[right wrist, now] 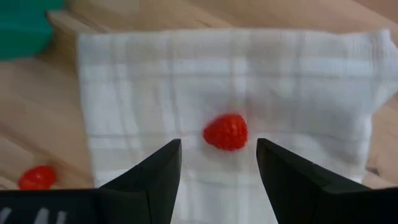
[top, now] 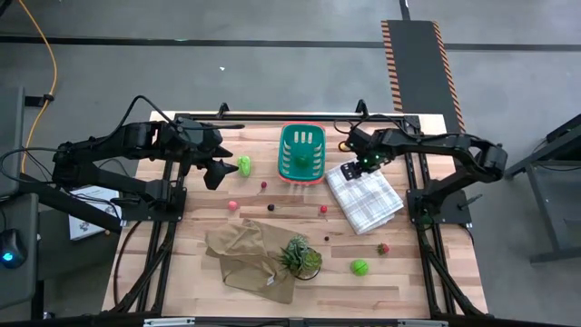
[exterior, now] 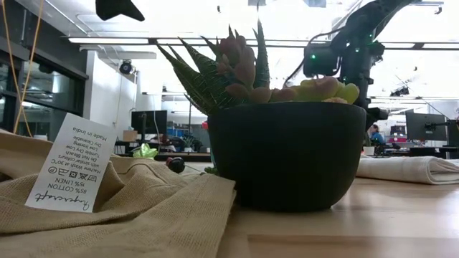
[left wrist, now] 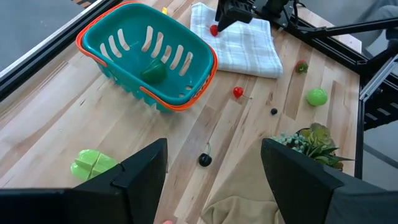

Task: Pick and placing Produce into tupperware
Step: Put the red raspberry into the green basket

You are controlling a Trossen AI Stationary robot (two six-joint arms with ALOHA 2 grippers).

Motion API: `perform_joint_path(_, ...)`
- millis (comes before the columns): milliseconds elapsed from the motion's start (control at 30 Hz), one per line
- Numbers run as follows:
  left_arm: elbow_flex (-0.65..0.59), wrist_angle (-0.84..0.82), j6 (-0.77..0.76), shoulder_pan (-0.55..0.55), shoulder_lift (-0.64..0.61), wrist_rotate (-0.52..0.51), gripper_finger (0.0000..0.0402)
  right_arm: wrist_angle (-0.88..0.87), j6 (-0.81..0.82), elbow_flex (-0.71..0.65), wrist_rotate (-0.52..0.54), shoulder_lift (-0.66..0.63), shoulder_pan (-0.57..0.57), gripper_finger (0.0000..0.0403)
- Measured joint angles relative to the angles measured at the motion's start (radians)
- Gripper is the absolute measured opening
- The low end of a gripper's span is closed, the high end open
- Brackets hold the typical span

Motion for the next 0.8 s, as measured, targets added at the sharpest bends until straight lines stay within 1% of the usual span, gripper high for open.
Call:
perform_joint_path(200,0.0,0.0,0.001,0.0,0.0,0.0,0.0248,0.011,0.008,0.0,-0.026,0.044,-0.027,0.0199)
perform_joint_path(533,0.0,0.0,0.001,0.0,0.0,0.0,0.0248,0.01,-0.001,0.0,-0.035,0.104,-0.006,0.0199)
perform_joint_path(800,0.0,0.0,0.001,0.0,0.0,0.0,0.0248,0.027,-0.001,0.0,-0.02,0.11,-0.006,0.0199)
